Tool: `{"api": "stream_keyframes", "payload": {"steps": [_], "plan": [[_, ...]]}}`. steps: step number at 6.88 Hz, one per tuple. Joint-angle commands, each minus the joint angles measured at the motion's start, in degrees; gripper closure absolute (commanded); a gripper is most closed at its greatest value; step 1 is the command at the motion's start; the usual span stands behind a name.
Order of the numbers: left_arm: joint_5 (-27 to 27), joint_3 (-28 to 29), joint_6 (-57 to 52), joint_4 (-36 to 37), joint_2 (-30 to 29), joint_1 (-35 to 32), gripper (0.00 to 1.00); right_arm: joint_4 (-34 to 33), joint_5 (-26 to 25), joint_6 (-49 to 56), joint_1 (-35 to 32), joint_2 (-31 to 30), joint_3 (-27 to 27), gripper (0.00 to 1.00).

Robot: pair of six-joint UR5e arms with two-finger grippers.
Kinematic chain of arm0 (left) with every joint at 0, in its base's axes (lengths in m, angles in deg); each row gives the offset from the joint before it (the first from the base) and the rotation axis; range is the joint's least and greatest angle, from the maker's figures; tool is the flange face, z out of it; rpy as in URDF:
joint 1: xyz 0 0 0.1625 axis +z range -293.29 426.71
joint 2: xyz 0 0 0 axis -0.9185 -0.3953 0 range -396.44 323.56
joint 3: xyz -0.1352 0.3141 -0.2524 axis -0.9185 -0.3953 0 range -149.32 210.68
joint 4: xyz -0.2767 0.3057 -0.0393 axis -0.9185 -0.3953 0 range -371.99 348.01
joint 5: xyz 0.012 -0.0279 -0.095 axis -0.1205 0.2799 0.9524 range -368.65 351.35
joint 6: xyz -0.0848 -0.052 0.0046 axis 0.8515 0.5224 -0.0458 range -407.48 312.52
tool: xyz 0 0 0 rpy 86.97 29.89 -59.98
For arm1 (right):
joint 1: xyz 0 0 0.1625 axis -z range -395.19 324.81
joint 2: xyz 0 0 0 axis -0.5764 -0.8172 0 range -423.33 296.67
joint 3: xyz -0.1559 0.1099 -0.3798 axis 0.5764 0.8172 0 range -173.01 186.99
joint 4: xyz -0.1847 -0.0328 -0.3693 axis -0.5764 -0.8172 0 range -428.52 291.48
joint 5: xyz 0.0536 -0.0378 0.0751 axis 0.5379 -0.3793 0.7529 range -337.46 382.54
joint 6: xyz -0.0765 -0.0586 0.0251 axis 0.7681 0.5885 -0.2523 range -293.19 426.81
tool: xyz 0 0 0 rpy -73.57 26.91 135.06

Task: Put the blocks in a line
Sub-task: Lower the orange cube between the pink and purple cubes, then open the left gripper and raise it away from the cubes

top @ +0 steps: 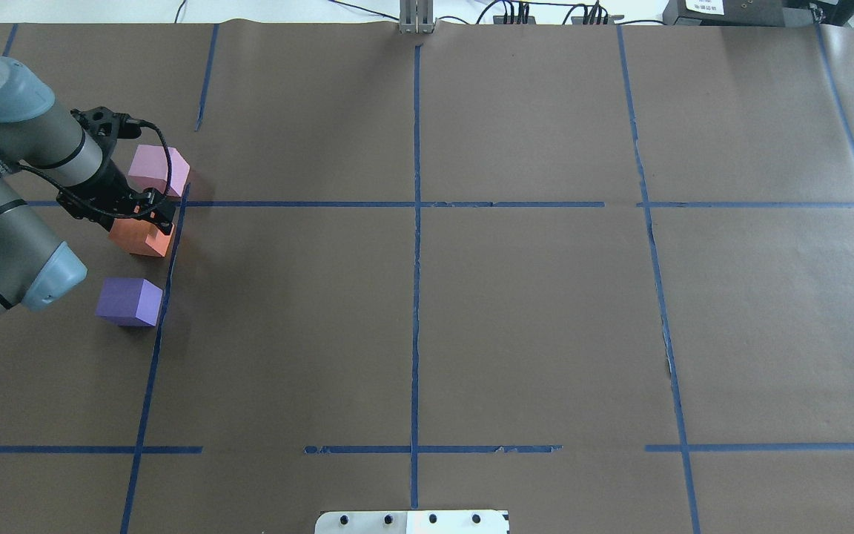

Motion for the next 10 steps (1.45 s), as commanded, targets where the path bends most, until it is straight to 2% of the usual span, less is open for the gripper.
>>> {"api": "stream_keyframes", "payload": {"steps": [1,5,6,8,10], "plan": [[-0.73,-3.56,-0.08,0.9,0.55,-1.05,0.0,0.0,0.0,0.0,0.0,0.0,0.0,0.0],[-0.91,-11.03,-0.87,8.18,2.48,-4.03,0.0,0.0,0.0,0.0,0.0,0.0,0.0,0.0],[-0.91,-12.71,-2.26,8.98,2.66,-7.35,0.0,0.0,0.0,0.0,0.0,0.0,0.0,0.0],[-0.38,-12.12,-16.54,10.84,4.93,-17.19,0.0,0.0,0.0,0.0,0.0,0.0,0.0,0.0],[-0.03,-11.49,-29.54,10.23,12.11,-25.01,0.0,0.0,0.0,0.0,0.0,0.0,0.0,0.0]]}}
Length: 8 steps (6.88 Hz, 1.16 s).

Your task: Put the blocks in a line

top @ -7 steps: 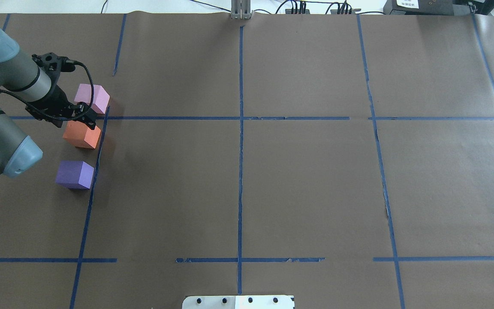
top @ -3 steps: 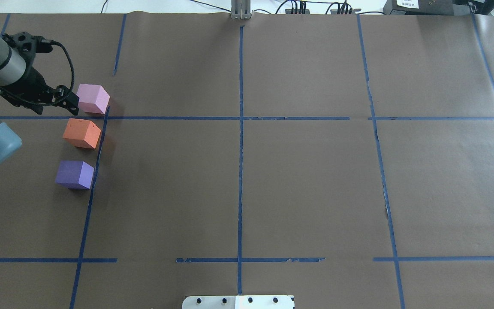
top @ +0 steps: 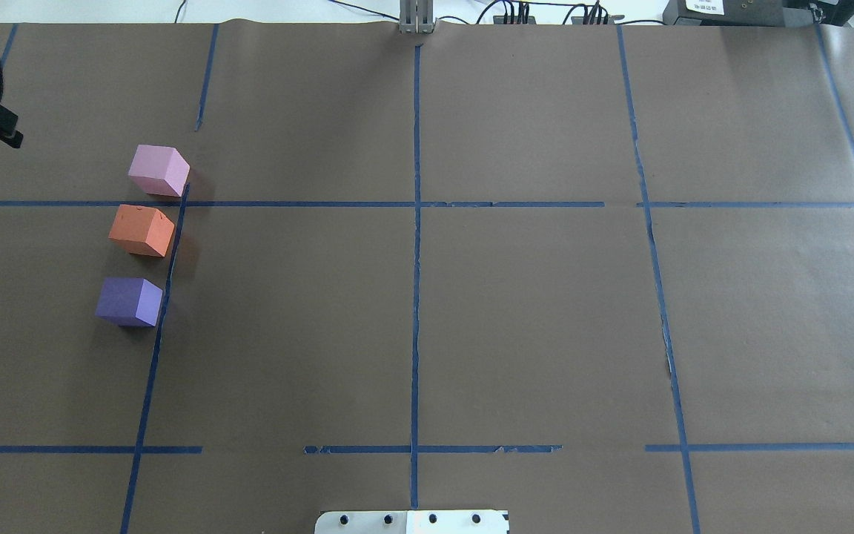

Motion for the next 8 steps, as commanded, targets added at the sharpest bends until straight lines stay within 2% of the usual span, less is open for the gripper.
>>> {"api": "stream_keyframes", "payload": {"steps": [1,2,3,4,6,8], "plan": [[0.18,1.97,-14.12,-0.04,5.17,-8.73,0.0,0.0,0.0,0.0,0.0,0.0,0.0,0.0],[0.26,4.68,-18.87,0.31,5.18,-12.16,0.0,0.0,0.0,0.0,0.0,0.0,0.0,0.0],[0.26,6.54,-22.14,0.22,5.27,-12.63,0.0,0.0,0.0,0.0,0.0,0.0,0.0,0.0],[2.44,8.03,-24.26,0.31,5.35,-14.81,0.0,0.0,0.0,0.0,0.0,0.0,0.0,0.0],[4.74,8.49,-27.18,0.31,7.54,-18.59,0.0,0.0,0.0,0.0,0.0,0.0,0.0,0.0],[5.27,8.4,-27.18,0.4,8.51,-18.88,0.0,0.0,0.0,0.0,0.0,0.0,0.0,0.0]]}}
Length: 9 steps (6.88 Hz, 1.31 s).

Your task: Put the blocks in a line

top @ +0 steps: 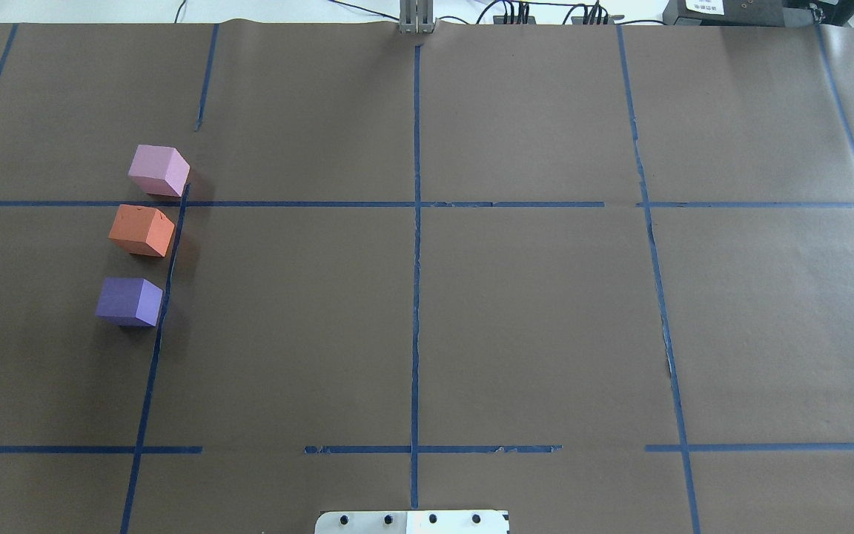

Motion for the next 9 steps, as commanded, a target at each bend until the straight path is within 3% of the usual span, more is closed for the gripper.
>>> {"api": "stream_keyframes", "payload": {"steps": [1,2,3,9], "plan": [[0.31,-0.28,-0.16,2.07,0.82,-0.38,0.0,0.0,0.0,0.0,0.0,0.0,0.0,0.0],[0.31,-1.5,-0.16,10.35,-0.31,-0.47,0.0,0.0,0.0,0.0,0.0,0.0,0.0,0.0],[0.14,-3.95,-1.82,13.39,0.29,-0.47,0.0,0.0,0.0,0.0,0.0,0.09,0.0,0.0],[-0.04,-3.27,-4.38,11.33,1.25,-0.47,0.0,0.0,0.0,0.0,0.0,0.0,0.0,0.0]]}}
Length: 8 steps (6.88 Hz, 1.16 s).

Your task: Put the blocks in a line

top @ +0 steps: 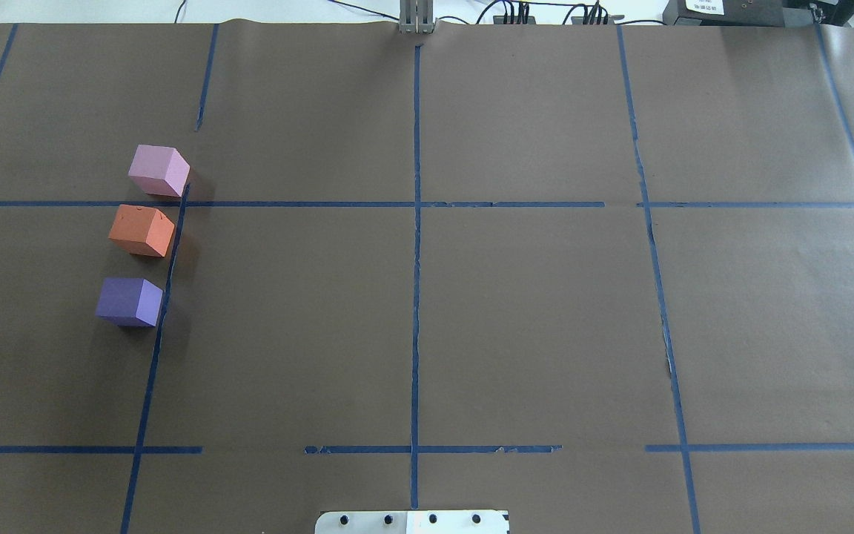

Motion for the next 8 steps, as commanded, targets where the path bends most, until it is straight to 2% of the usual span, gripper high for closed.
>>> {"api": "stream_keyframes", "payload": {"steps": [1,8], "plan": [[0.06,0.27,0.04,-2.47,1.25,0.0,0.0,0.0,0.0,0.0,0.0,0.0,0.0,0.0],[0.33,1.4,0.04,-2.48,1.25,0.09,0.0,0.0,0.0,0.0,0.0,0.0,0.0,0.0]]}}
